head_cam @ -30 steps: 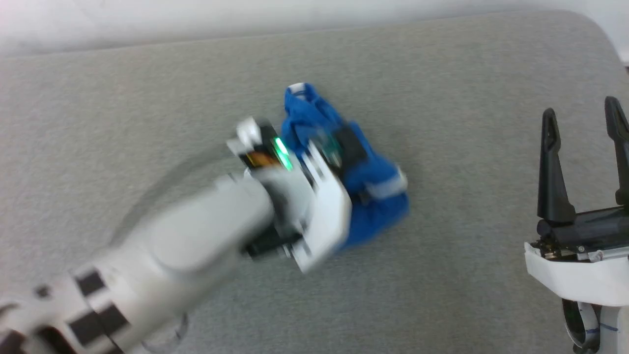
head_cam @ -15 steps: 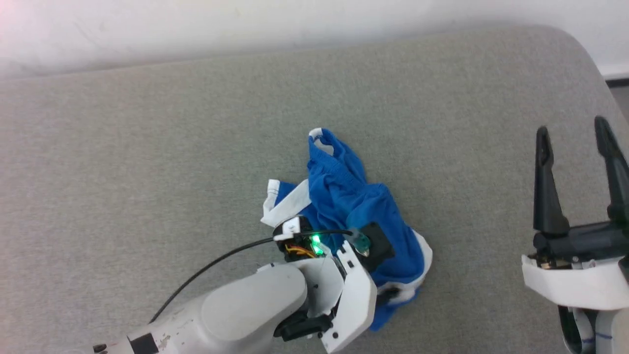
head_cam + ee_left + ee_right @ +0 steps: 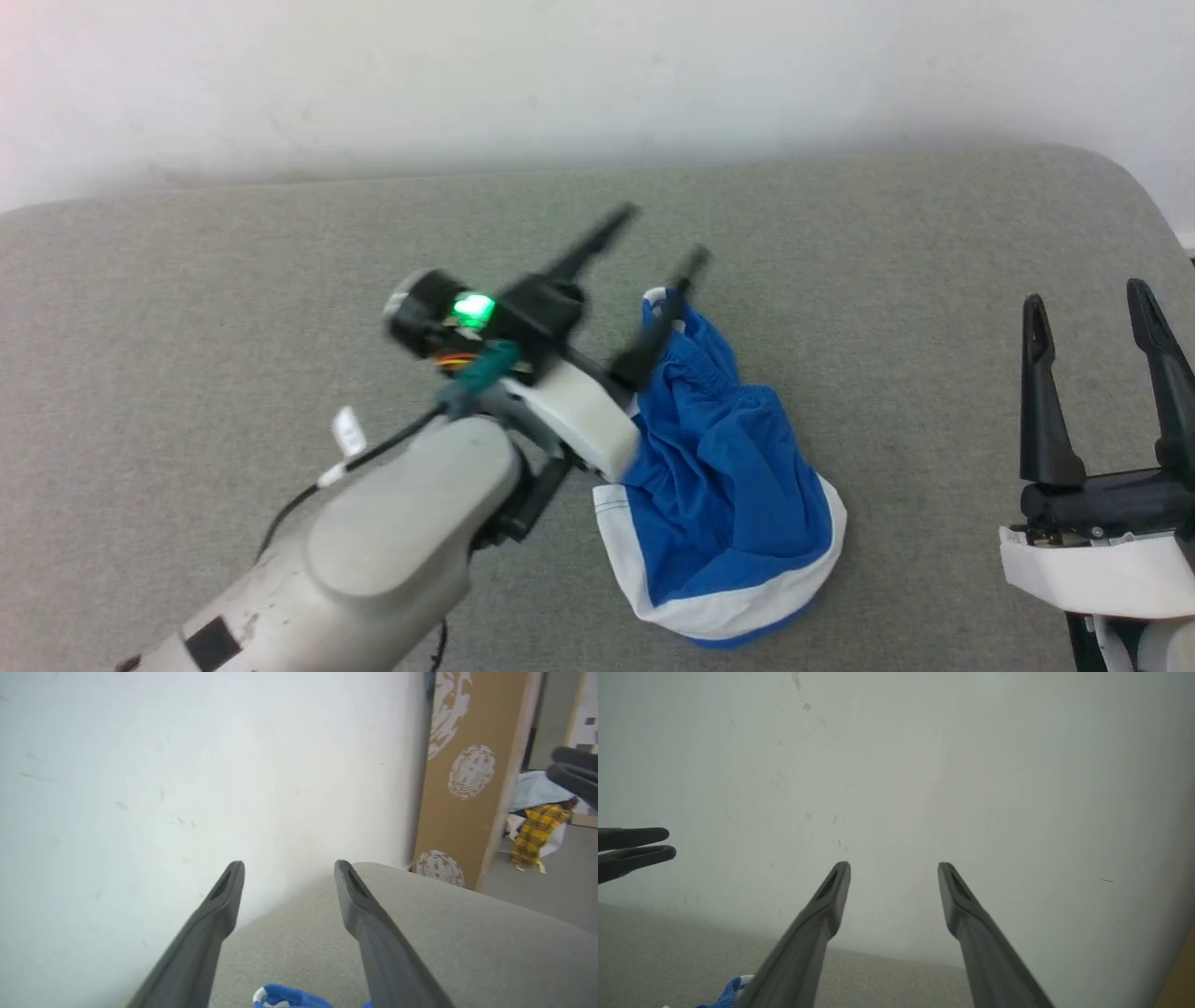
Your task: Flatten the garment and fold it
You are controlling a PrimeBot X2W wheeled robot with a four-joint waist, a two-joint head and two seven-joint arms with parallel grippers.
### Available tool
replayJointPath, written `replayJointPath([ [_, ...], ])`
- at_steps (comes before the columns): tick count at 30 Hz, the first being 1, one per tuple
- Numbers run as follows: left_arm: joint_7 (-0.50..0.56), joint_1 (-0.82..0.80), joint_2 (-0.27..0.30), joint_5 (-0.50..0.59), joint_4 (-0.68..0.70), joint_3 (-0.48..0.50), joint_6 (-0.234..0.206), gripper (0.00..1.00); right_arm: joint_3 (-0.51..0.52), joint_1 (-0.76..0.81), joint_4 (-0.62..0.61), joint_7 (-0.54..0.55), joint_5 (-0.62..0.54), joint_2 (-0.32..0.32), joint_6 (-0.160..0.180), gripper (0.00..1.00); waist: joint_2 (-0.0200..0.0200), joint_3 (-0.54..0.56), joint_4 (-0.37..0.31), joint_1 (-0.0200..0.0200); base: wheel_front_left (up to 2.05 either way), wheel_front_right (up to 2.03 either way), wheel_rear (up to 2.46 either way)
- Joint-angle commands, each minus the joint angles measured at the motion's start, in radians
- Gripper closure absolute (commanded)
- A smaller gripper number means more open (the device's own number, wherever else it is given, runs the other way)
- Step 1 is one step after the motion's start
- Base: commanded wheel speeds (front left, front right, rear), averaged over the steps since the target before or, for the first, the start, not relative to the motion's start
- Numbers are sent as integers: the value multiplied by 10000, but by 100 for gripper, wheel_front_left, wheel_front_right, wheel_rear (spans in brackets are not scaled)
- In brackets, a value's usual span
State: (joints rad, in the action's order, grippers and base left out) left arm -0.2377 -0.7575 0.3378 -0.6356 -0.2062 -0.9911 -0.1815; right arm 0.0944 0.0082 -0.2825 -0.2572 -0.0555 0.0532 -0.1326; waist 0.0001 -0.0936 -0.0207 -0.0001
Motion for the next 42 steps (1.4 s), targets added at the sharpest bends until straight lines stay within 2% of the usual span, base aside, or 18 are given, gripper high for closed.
replayJointPath([
  [1,-170,451,126,164,117,533,-591,0,7,141,17,-46,114,-29,19,0,-1,162,248,1,0,0,0],
  [5,-234,1304,349,1274,897,2088,-2026,0,62,166,42,-46,215,-30,19,0,-1,119,380,1,0,0,0],
  [8,-237,2302,433,2064,1515,3325,-2702,0,88,158,100,-46,289,-30,19,0,-1,57,438,1,0,0,0],
  [11,-238,3347,369,2605,1937,4529,-2966,0,155,148,181,-46,382,-30,19,0,-1,7,480,1,0,0,0],
  [14,-239,4337,139,3038,2208,5563,-2893,0,232,157,271,-46,491,-30,19,0,-1,-21,523,1,0,0,0],
  [15,-239,4337,139,3038,2208,5563,-2893,0,232,157,271,-46,491,-30,19,0,-1,-21,523,1,0,0,0],
  [18,-239,5197,-184,3409,2282,6310,-2492,0,312,223,419,-46,631,-30,19,0,-1,18,564,1,0,0,0],
  [23,-240,6315,-751,3941,2118,7103,-1567,0,368,415,675,-46,860,-30,19,0,-1,151,619,1,0,0,0],
  [30,-240,7062,-1479,4559,1796,7924,-373,0,332,711,932,-46,1064,-30,19,0,-1,314,619,1,0,0,0],
  [37,-240,7143,-1969,5128,1596,8506,298,0,399,603,920,-46,1108,-30,19,0,-1,446,632,1,0,0,0],
  [42,-240,7109,-2181,5448,1563,8759,552,0,364,215,577,-46,717,-30,19,0,-1,473,691,1,0,0,0],
])
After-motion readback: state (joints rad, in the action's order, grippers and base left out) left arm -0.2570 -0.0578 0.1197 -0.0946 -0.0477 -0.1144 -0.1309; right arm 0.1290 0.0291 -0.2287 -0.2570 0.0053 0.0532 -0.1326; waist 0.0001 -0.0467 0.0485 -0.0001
